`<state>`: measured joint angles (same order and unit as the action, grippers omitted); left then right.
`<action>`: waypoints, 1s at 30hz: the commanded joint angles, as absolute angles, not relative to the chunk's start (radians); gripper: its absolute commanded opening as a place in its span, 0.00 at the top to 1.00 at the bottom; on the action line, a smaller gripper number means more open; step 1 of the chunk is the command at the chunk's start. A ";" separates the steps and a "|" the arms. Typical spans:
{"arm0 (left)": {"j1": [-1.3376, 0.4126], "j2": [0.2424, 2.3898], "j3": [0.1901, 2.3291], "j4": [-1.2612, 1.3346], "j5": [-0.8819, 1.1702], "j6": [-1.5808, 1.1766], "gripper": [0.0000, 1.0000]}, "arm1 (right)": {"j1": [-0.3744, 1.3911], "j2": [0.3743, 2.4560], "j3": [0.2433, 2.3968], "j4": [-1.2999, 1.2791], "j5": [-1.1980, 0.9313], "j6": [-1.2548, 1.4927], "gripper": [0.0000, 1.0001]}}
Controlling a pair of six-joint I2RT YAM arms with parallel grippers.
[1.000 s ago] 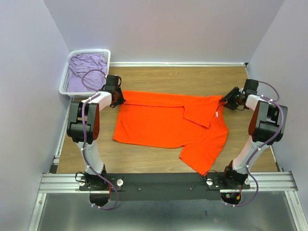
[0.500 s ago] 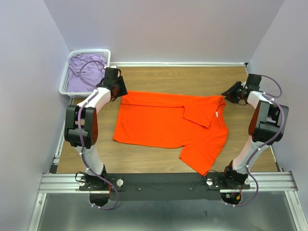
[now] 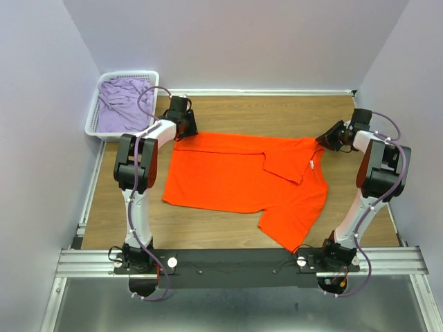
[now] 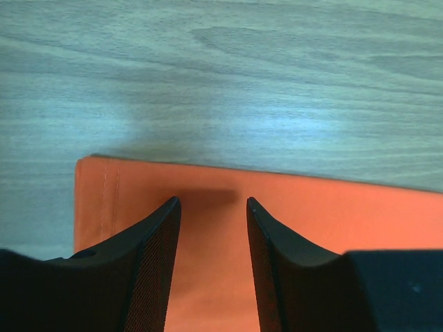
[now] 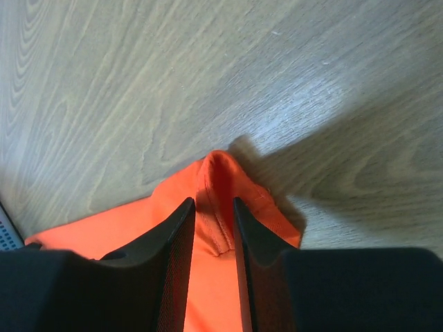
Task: Fold and stack the t-shirts
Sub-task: Fold the tshirt
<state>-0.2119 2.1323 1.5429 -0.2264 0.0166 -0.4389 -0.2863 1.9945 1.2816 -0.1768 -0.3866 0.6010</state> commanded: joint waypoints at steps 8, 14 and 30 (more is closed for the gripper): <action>-0.215 2.174 1.571 -0.235 0.008 -0.459 0.51 | -0.287 2.025 1.273 -0.161 -0.399 0.609 0.78; -0.213 2.177 1.574 -0.265 -0.025 -0.479 0.52 | -0.304 1.987 1.253 -0.163 -0.322 0.609 0.94; -0.201 2.177 1.594 -0.273 -0.012 -0.489 0.52 | -0.325 1.957 1.261 -0.164 -0.300 0.581 0.78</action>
